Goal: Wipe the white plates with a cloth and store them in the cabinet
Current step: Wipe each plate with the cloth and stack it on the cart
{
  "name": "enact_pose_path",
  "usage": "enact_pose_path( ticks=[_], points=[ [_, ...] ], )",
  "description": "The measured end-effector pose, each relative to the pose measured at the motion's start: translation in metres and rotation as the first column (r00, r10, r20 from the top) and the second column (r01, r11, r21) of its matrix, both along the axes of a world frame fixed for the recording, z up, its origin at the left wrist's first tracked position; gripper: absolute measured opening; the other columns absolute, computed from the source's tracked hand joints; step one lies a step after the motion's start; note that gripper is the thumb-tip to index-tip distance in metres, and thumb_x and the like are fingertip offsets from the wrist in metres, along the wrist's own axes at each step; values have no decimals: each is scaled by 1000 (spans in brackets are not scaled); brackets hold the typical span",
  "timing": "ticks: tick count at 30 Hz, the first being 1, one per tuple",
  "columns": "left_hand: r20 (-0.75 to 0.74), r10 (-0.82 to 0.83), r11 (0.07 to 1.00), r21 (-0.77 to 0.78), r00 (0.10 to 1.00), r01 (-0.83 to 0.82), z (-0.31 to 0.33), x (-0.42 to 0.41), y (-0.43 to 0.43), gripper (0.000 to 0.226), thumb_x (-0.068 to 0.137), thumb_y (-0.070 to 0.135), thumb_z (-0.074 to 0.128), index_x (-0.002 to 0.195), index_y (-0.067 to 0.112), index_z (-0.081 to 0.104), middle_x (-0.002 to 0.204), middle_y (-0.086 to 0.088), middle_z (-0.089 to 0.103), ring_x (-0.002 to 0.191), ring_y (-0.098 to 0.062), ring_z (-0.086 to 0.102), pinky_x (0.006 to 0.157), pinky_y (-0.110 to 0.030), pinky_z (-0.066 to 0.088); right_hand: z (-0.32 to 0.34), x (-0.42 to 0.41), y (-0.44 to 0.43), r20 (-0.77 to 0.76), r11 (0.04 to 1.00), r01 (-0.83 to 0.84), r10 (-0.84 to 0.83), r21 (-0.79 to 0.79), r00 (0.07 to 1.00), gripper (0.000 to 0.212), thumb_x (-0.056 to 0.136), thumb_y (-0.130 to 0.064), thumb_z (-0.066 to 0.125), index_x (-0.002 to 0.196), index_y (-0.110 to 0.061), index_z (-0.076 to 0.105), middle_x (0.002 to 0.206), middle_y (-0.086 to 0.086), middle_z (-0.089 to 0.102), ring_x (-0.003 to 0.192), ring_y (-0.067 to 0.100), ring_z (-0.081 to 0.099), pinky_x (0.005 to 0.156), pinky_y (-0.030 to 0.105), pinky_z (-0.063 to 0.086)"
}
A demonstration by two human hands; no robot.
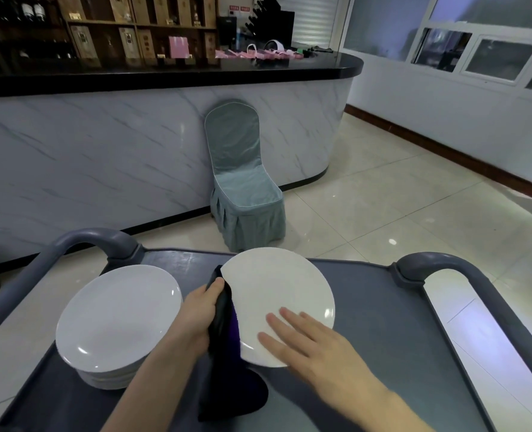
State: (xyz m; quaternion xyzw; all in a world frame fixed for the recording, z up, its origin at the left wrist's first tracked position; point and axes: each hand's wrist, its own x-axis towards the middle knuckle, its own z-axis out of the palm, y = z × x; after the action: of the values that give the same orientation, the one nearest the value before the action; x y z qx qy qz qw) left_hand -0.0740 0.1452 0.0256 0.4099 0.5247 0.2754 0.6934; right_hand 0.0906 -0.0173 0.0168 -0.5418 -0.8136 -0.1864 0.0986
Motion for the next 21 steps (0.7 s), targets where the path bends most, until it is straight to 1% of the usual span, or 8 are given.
enact_pose_path(
  ticks=[3, 5, 7, 10, 12, 14, 18, 21],
  points=[
    [159, 57, 983, -180, 986, -28, 3, 1, -7, 35, 100, 35, 50, 106, 6, 70, 94, -13, 76, 80, -26, 73, 65, -33, 53, 6, -7, -3, -173, 997, 69, -61, 39, 983, 44, 106, -21, 29, 127, -27, 68, 133, -8, 64, 121, 15, 63, 86, 26, 58],
    [242, 110, 967, -250, 964, -47, 6, 7, -13, 41, 96, 44, 54, 102, 7, 72, 87, -11, 76, 70, -25, 74, 57, -30, 55, 10, -16, -2, -405, 991, 115, -132, -67, 905, 37, 106, -33, 37, 130, -28, 65, 137, -13, 60, 127, 5, 56, 94, 21, 53],
    [224, 147, 966, -240, 964, -92, 3, 19, -20, 47, 90, 55, 58, 102, 11, 71, 85, -7, 77, 70, -21, 73, 60, -30, 56, 14, -23, 0, -675, 957, 89, -258, -275, 691, 35, 103, -34, 48, 135, -28, 61, 140, -17, 57, 131, -3, 49, 106, 16, 41],
    [100, 96, 989, 105, 990, -106, -2, 45, -40, 39, 99, 45, 47, 135, 29, 52, 141, 3, 55, 128, -13, 53, 109, -40, 40, 21, -38, 6, -871, 916, 85, -400, -393, 284, 26, 99, -39, 47, 97, -33, 72, 88, -19, 70, 83, -7, 60, 74, 18, 47],
    [30, 7, 842, 538, 1000, -22, -5, 55, -56, 42, 106, 25, 33, 145, 38, 21, 159, 16, 18, 148, -4, 14, 123, -34, 11, 23, -44, 11, -915, 909, 149, -400, -390, 50, 35, 93, -46, 48, 76, -20, 65, 67, -9, 60, 66, 1, 51, 62, 23, 41],
    [-28, -41, 665, 745, 999, 48, -13, 56, -64, 43, 105, 27, 29, 145, 36, 16, 159, 18, 8, 149, 0, -1, 123, -29, 2, 25, -44, 15, -920, 902, 188, -369, -390, -134, 45, 91, -45, 51, 76, -5, 65, 67, -1, 61, 66, 7, 53, 62, 25, 43],
    [-293, -141, 343, 882, 946, 324, -24, 56, -86, 55, 99, 34, 25, 153, 27, 15, 164, 10, 8, 151, -11, 0, 122, -35, 1, 35, -33, 24, -850, 887, 199, -304, -417, -430, 36, 102, -30, 49, 85, -14, 77, 85, 10, 77, 79, 18, 71, 73, 32, 56],
    [-370, -157, 251, 882, 915, 400, -27, 59, -86, 54, 101, 32, 21, 154, 27, 13, 164, 13, 5, 151, -12, 1, 121, -33, -2, 43, -33, 27, -834, 891, 193, -281, -410, -475, 37, 104, -29, 45, 92, -20, 78, 93, 7, 78, 90, 18, 74, 73, 28, 57]
  ],
)
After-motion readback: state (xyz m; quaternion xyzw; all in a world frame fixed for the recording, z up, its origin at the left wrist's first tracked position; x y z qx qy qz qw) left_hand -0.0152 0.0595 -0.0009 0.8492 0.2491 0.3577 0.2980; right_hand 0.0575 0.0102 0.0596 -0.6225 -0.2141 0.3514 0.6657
